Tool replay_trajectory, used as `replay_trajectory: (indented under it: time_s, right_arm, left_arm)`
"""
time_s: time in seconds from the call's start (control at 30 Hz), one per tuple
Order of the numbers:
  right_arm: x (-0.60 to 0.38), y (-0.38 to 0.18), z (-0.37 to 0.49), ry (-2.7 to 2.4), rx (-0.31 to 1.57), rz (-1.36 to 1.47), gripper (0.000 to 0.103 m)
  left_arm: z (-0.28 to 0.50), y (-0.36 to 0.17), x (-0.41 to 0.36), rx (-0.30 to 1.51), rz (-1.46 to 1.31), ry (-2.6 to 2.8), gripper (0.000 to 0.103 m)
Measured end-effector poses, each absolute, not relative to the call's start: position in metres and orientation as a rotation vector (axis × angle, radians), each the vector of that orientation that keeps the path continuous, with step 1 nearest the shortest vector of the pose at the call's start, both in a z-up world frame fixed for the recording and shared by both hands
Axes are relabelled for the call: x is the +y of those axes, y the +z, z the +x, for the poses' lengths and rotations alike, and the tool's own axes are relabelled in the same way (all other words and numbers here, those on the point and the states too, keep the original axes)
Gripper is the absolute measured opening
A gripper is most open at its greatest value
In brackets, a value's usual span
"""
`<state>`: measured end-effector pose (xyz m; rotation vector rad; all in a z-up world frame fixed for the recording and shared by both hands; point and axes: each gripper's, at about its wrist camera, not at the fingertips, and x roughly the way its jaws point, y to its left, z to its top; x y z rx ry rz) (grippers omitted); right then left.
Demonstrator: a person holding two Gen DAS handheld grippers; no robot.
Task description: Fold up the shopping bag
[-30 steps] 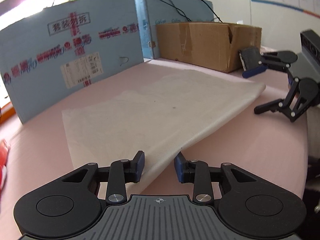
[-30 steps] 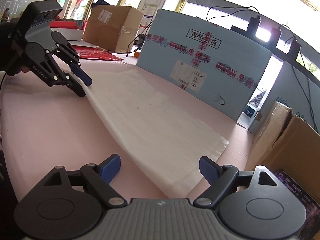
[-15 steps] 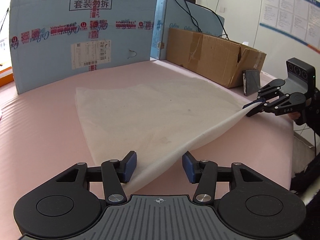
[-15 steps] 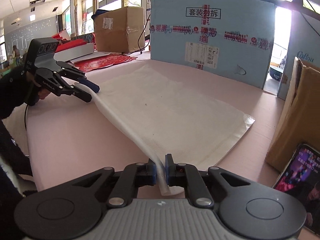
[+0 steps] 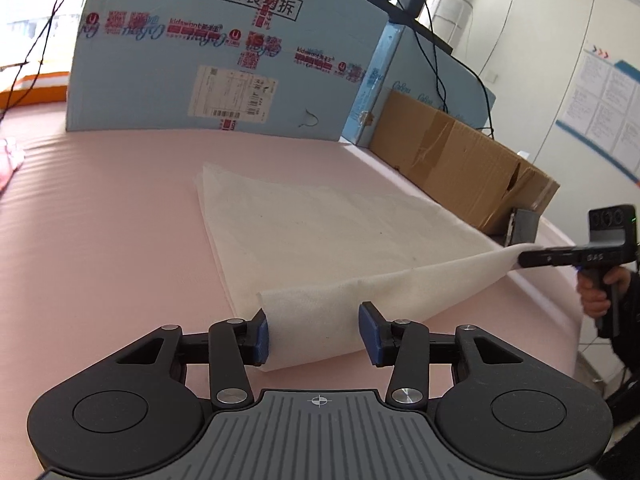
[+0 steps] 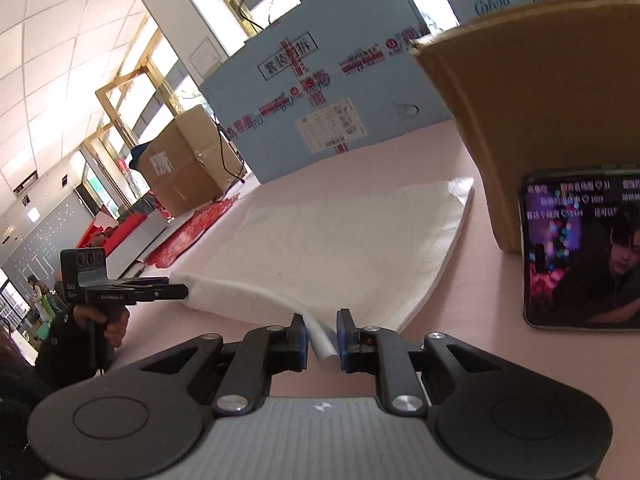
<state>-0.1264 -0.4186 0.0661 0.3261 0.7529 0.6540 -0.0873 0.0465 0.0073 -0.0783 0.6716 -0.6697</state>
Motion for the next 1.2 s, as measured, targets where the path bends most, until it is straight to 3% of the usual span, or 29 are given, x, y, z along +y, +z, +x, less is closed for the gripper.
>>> replay_trajectory:
  time_s: [0.33,0.67,0.8,0.9,1.0,1.1,1.2]
  right_arm:
    - [-0.428,0.055,-0.113,0.76,0.957,0.257,0.015]
    - [-0.422,0.057,-0.139,0.572,0.886,0.245,0.015]
    - [-0.395,0.062,-0.149,0.462,0.859,0.113,0.016]
    - [-0.385,0.061,-0.152,0.423,0.846,0.068,0.016]
    - [-0.384,0.059,-0.154,0.406,0.835,0.066,0.015]
    - [-0.382,0.058,-0.157,0.396,0.823,0.063,0.016]
    - [-0.382,0.058,-0.16,0.388,0.81,0.067,0.017]
  left_arm:
    - [-0.093,0.009,0.028,0.622,0.177,-0.522,0.025]
    - [-0.11,0.008,0.007,0.526,0.397,-0.349,0.027]
    - [-0.123,0.02,0.004,0.398,0.383,-0.269,0.053]
    - [-0.142,0.033,-0.009,0.263,0.354,-0.313,0.056]
    - [-0.156,0.038,-0.036,0.216,0.339,-0.47,0.055]
    - [-0.158,0.029,-0.074,0.258,0.413,-0.66,0.033]
    - [-0.146,0.015,-0.098,0.345,0.498,-0.732,0.032]
